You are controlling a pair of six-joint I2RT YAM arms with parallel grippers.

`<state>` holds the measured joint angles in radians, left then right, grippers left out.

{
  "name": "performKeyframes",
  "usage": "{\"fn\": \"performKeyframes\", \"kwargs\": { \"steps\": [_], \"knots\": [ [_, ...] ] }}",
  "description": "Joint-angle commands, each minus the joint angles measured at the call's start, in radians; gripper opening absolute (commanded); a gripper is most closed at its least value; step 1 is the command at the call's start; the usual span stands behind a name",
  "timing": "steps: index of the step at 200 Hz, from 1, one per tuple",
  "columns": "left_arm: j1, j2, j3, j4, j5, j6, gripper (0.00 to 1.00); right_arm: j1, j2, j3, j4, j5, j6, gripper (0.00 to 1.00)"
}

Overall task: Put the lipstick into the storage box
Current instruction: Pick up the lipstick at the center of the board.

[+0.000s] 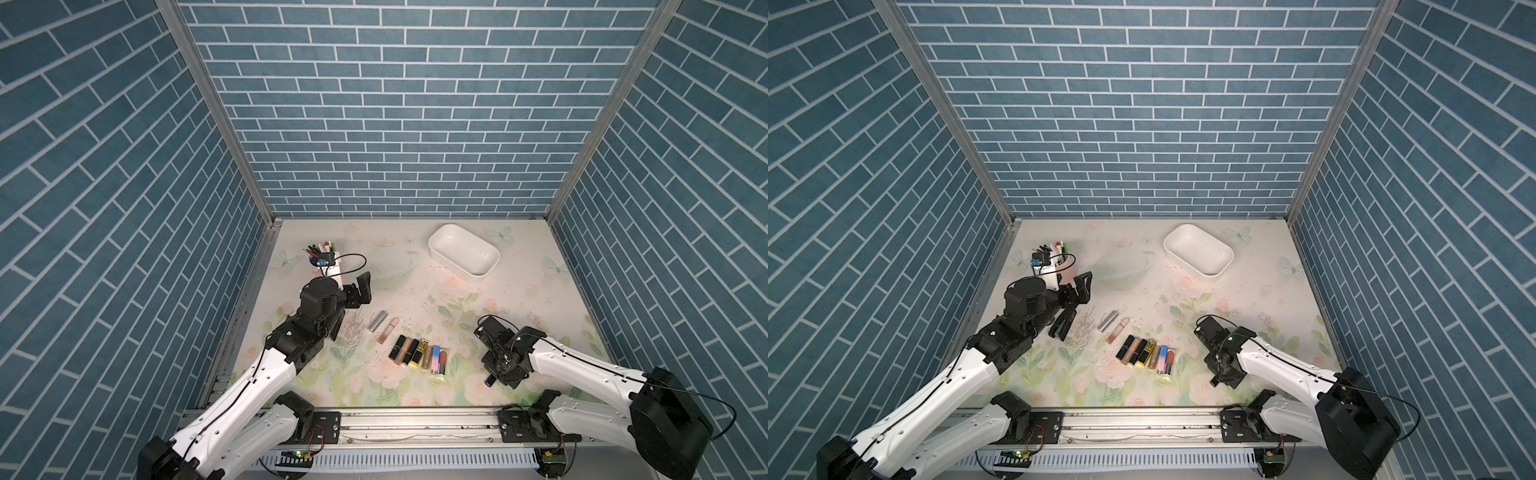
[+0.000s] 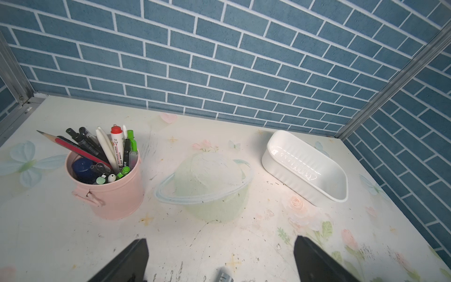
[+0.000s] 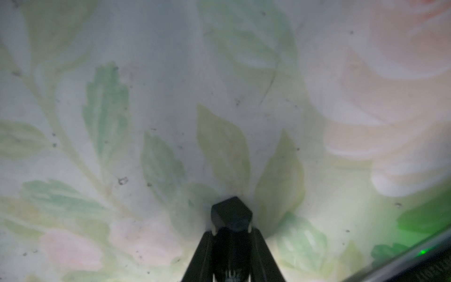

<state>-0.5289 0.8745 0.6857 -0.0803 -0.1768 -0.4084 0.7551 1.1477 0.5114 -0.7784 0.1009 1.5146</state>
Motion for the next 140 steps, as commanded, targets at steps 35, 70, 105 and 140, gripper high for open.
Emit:
{"fn": "performKeyframes", "kwargs": {
  "steps": [35,70,105,140],
  "knots": [
    [-0.005,-0.025,0.017,-0.056,-0.002,-0.018,1.00,0.023,0.039,0.091,0.094,0.025,-0.021,0.21],
    [-0.005,-0.027,0.049,-0.072,0.060,-0.035,1.00,0.015,0.030,0.246,0.070,0.088,-0.107,0.20],
    [-0.005,-0.028,0.056,-0.056,0.149,-0.085,1.00,-0.027,0.002,0.313,0.140,0.082,-0.187,0.20],
    [-0.005,0.002,0.065,-0.019,0.249,-0.128,1.00,-0.126,-0.049,0.342,0.209,0.057,-0.298,0.19]
  ]
}}
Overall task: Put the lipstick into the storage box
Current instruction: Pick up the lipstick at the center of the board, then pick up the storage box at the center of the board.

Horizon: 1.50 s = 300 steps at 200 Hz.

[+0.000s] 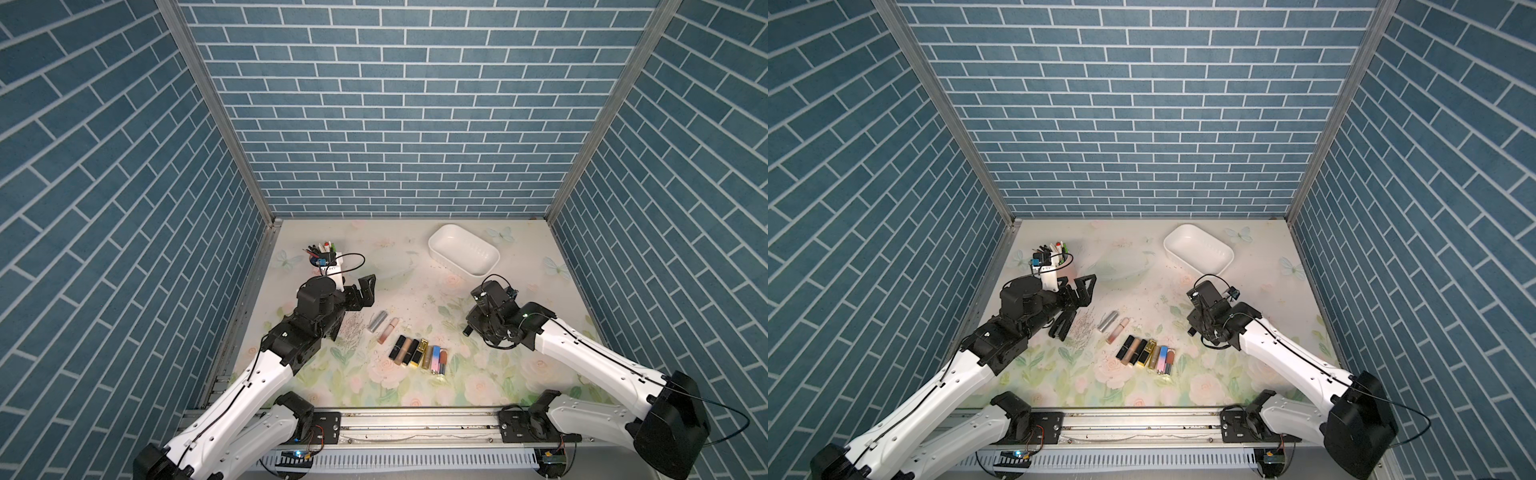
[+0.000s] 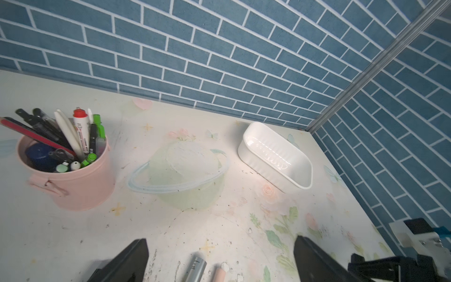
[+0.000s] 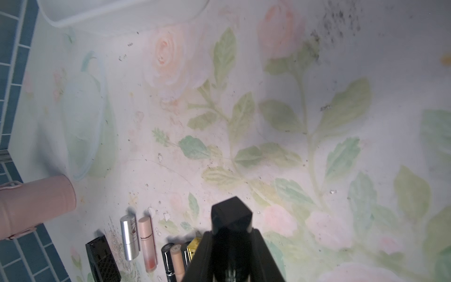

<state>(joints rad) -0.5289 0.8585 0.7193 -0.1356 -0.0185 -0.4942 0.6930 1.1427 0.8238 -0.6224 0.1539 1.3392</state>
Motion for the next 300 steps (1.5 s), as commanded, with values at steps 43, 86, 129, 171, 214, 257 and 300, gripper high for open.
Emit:
{"fn": "performKeyframes", "kwargs": {
  "steps": [43,86,129,171,214,257,300],
  "knots": [
    [-0.036,0.235,0.158,0.056,0.147,-0.032,1.00,-0.256,-0.075,0.035,0.170,-0.097,-0.264,0.19],
    [-0.074,0.727,0.550,-0.092,0.130,0.111,0.96,-0.394,-0.040,0.053,0.254,-0.218,-0.363,0.19],
    [-0.075,1.189,1.009,-0.253,0.157,0.191,0.90,-0.426,-0.019,0.073,0.284,-0.268,-0.419,0.19],
    [-0.075,1.438,1.279,-0.306,0.158,0.187,0.89,-0.447,-0.020,0.055,0.304,-0.304,-0.443,0.19],
    [-0.073,1.626,1.526,-0.390,0.155,0.160,0.89,-0.467,-0.017,0.028,0.325,-0.343,-0.450,0.19],
    [-0.062,1.703,1.601,-0.377,0.139,0.116,0.83,-0.488,-0.037,-0.003,0.333,-0.360,-0.458,0.19],
    [-0.051,1.731,1.623,-0.361,0.112,0.085,0.61,-0.517,-0.042,-0.029,0.337,-0.381,-0.468,0.19]
  ]
}}
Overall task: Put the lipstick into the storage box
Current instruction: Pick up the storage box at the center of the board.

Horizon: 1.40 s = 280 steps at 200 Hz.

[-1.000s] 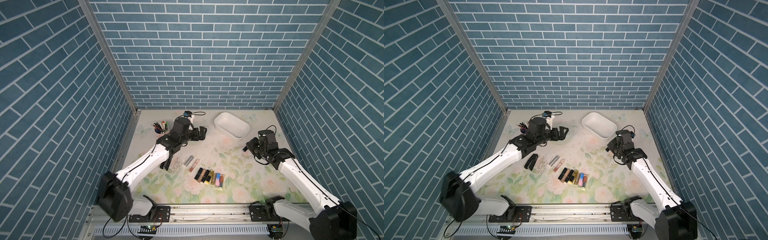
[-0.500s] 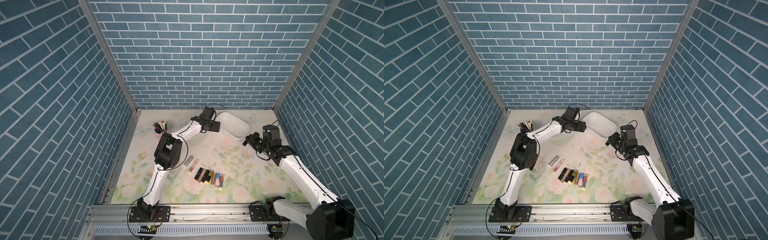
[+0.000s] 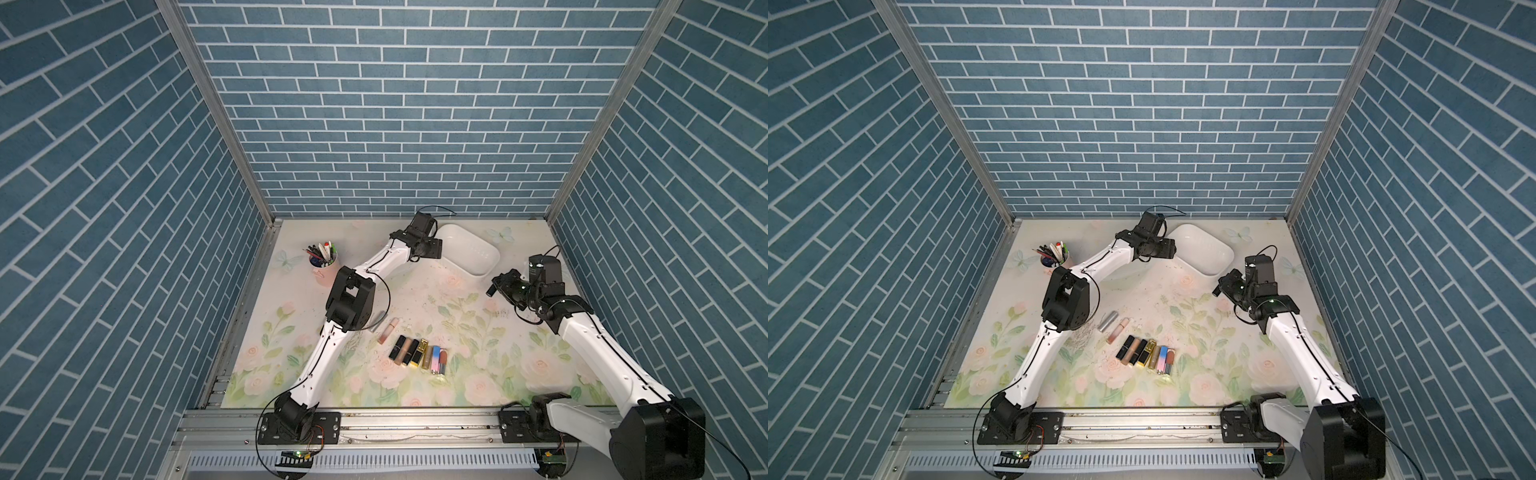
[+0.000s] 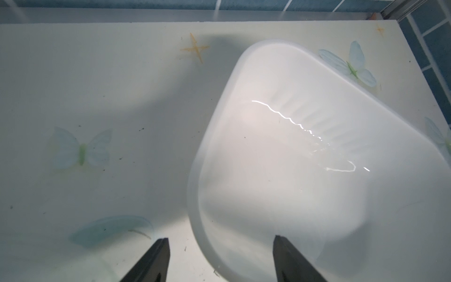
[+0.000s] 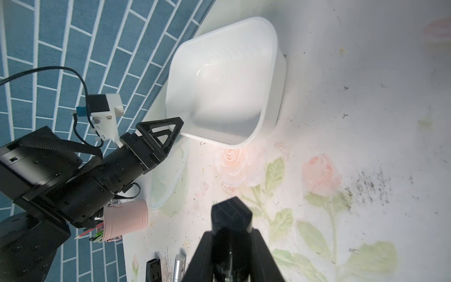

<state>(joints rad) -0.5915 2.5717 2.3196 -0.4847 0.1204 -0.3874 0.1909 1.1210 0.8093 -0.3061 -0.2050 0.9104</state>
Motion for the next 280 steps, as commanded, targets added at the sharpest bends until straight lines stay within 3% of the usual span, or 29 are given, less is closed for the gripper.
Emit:
{"fn": "performKeyframes", "kwargs": {
  "steps": [1,62,82,166,242,280],
  "knots": [
    [0.012,0.018,0.023,-0.011,-0.027,-0.022,0.61,-0.016,-0.021,-0.014,0.021,-0.022,-0.040,0.19],
    [0.021,0.018,0.014,-0.012,-0.036,-0.022,0.44,-0.033,-0.007,-0.021,0.039,-0.040,-0.044,0.19],
    [0.024,0.014,0.006,-0.017,-0.035,-0.022,0.33,-0.034,-0.005,-0.022,0.046,-0.045,-0.042,0.19],
    [0.035,-0.060,-0.086,-0.016,-0.044,-0.015,0.12,-0.033,-0.019,-0.025,0.047,-0.050,-0.042,0.19],
    [0.054,-0.326,-0.370,-0.045,-0.181,0.060,0.07,-0.033,-0.029,-0.050,0.088,-0.086,-0.041,0.18],
    [0.065,-0.489,-0.605,0.009,-0.218,0.021,0.07,-0.031,-0.029,-0.055,0.110,-0.126,-0.062,0.16]
  ]
}}
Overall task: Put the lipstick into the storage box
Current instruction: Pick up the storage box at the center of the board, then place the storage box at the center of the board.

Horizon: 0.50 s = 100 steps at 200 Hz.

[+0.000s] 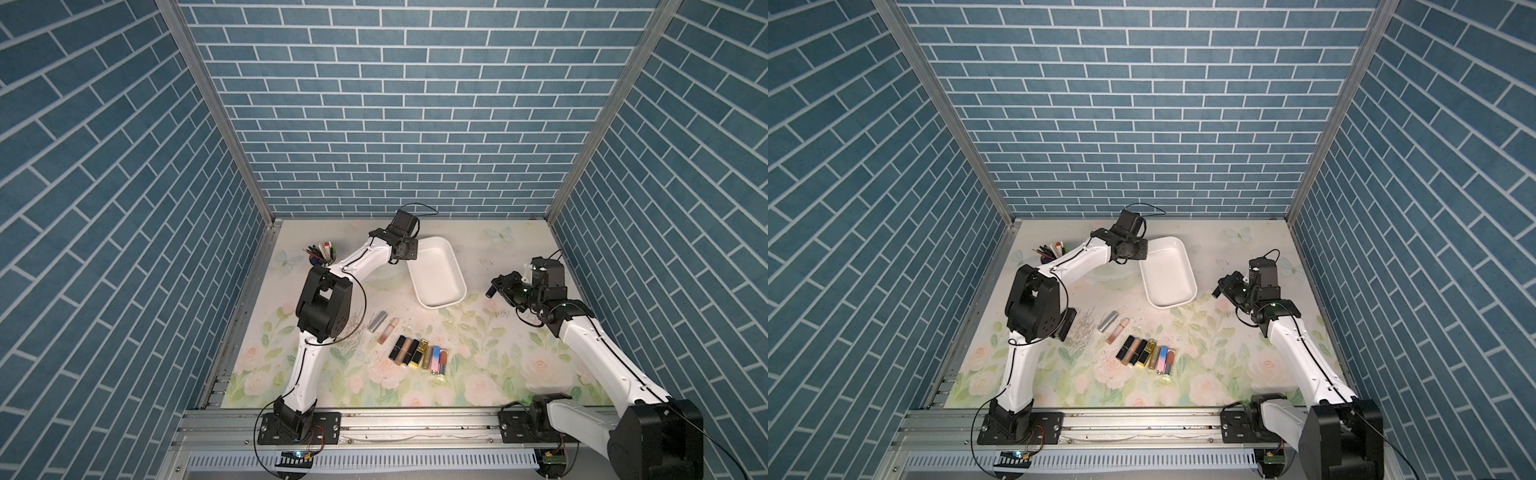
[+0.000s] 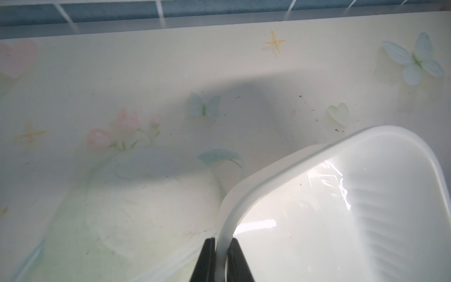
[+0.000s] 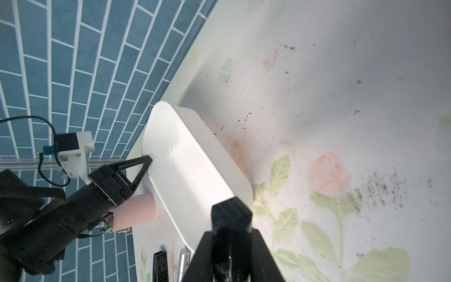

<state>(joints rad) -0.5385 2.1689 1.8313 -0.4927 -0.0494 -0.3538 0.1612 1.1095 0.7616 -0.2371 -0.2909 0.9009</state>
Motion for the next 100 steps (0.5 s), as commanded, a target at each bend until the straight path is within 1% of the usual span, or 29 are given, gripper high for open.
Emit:
{"fn": "performKeyframes", "kwargs": {
  "steps": [1,28,45,69,87,100],
  "knots": [
    [0.011,-0.091,-0.123,0.018,-0.049,-0.014,0.07,-0.002,-0.017,-0.007,0.042,-0.041,-0.053,0.16],
    [0.012,-0.176,-0.273,0.074,-0.023,-0.047,0.07,0.007,-0.013,-0.003,0.052,-0.074,-0.069,0.16],
    [0.011,-0.201,-0.334,0.110,0.005,-0.073,0.07,0.027,-0.003,0.005,0.061,-0.082,-0.071,0.16],
    [0.006,-0.209,-0.394,0.152,0.033,-0.106,0.08,0.088,0.037,0.031,0.080,-0.074,-0.054,0.16],
    [0.005,-0.212,-0.419,0.173,0.037,-0.114,0.16,0.146,0.083,0.056,0.113,-0.062,-0.023,0.16],
    [0.004,-0.210,-0.420,0.171,0.030,-0.115,0.19,0.185,0.122,0.073,0.146,-0.056,0.015,0.16]
  ]
}}
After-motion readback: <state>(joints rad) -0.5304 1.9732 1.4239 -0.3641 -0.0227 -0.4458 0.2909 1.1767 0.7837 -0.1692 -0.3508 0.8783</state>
